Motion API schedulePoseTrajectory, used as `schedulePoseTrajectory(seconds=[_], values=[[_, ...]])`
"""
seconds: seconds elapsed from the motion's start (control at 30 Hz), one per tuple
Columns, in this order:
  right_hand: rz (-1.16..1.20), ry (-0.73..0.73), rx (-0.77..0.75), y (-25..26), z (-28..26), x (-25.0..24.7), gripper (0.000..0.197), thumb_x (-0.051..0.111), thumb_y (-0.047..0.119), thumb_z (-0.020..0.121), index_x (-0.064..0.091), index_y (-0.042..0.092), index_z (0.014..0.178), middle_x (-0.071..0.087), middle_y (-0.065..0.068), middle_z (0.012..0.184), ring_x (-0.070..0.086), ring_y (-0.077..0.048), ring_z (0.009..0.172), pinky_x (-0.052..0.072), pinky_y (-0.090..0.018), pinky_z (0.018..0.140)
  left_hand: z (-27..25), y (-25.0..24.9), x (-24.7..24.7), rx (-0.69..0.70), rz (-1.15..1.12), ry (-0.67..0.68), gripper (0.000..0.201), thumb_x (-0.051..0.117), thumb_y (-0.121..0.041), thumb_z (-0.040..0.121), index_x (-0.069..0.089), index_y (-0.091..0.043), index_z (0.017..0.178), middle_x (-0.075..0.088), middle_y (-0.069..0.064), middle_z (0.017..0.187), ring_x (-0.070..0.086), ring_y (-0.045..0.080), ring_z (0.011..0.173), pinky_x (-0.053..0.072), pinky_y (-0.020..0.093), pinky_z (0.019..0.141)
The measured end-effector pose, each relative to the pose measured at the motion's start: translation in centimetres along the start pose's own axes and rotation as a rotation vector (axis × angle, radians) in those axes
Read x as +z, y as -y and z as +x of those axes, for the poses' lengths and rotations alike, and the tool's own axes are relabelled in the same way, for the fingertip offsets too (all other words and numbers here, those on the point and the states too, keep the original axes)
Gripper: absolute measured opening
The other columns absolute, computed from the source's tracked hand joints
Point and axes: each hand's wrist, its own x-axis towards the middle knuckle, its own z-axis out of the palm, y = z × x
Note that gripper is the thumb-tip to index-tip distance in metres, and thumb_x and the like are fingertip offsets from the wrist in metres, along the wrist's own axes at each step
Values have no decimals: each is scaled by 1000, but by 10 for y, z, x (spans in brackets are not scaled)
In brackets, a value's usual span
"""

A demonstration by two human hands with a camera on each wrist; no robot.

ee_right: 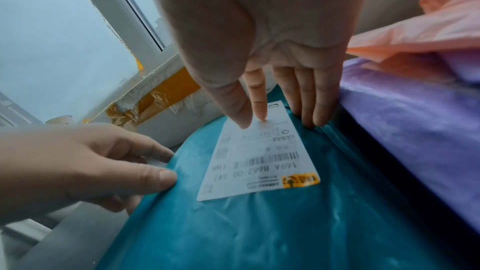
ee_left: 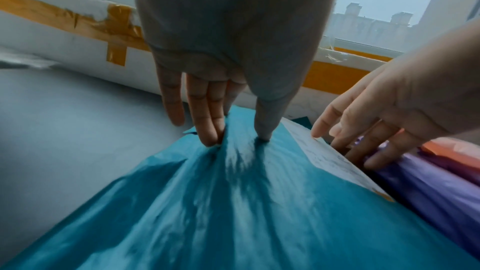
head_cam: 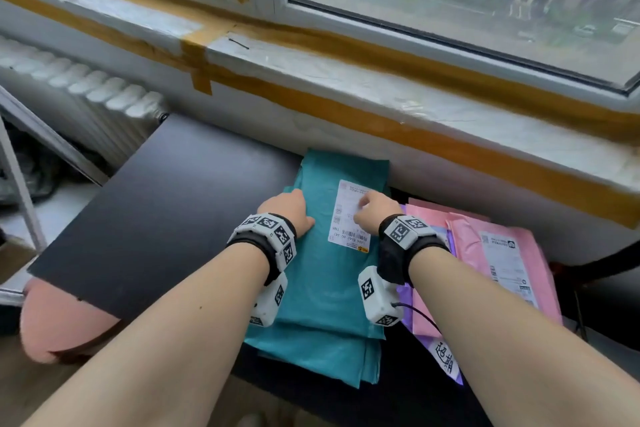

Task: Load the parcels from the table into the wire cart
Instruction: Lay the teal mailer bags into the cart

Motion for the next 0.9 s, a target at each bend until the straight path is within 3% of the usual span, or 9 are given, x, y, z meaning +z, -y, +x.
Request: schedulePoseTrajectory(seconds=[0.17,0.3,0.37,0.47,0.6,0.67,0.73,0.83,0.9], values=[[35,-1,33,0,8,1,33,48,15,91,51,16,123,58,-8,124,55,-25,111,39,-26,79,10,7,-3,-72,-206,29,38,63,-29,86,51,-8,115,60,10,115,57,28,103,41,32,76],[17,15,33,4,8,-3,30,49,14,90,52,13,121,59,-9,121,58,-26,109,42,-28,79,16,10,-5,-87,-288,36,6,55,-15,85,53,-10,82,66,15,104,53,27,77,40,29,65],[4,15,31,5,7,-5,30,50,14,90,54,12,119,60,-9,119,59,-26,108,43,-29,81,17,9,-7,-100,-353,30,10,49,-10,85,59,-8,85,67,15,103,56,28,80,45,30,69],[-13,12,22,5,4,-7,28,51,15,89,56,13,117,61,-8,119,58,-26,108,44,-28,82,15,6,-11,-118,-489,-35,23,42,-10,89,63,-5,97,67,15,104,64,34,94,52,35,85],[-25,10,18,6,-2,-9,29,52,16,90,57,13,119,61,-7,120,59,-26,109,45,-28,82,10,2,-18,-154,-782,-66,16,49,-7,84,54,-18,95,60,8,94,64,32,91,55,42,86],[-40,21,9,8,-5,-10,29,51,16,91,58,11,119,62,-8,120,60,-26,108,47,-29,84,5,-1,-24,-161,-941,25,8,47,-6,82,48,-14,81,51,8,77,58,30,75,57,48,81],[-50,29,4,10,-8,-10,30,51,15,92,60,10,120,63,-8,119,61,-26,108,48,-28,85,0,-3,-28,-154,-1006,69,17,49,-4,83,46,-10,67,49,8,69,55,29,70,58,45,77],[-56,17,5,10,-11,-8,33,52,15,92,58,8,124,61,-10,124,59,-26,111,47,-27,85,-4,-5,-25,-123,-937,77,12,56,-2,82,54,-8,71,61,13,87,64,31,87,58,43,77],[-11,-5,36,8,-12,-8,43,52,17,92,46,9,134,56,-11,130,57,-28,115,46,-29,87,-5,-5,-24,-111,-938,80,6,53,-10,79,53,-7,75,64,17,96,65,34,96,57,48,82]])
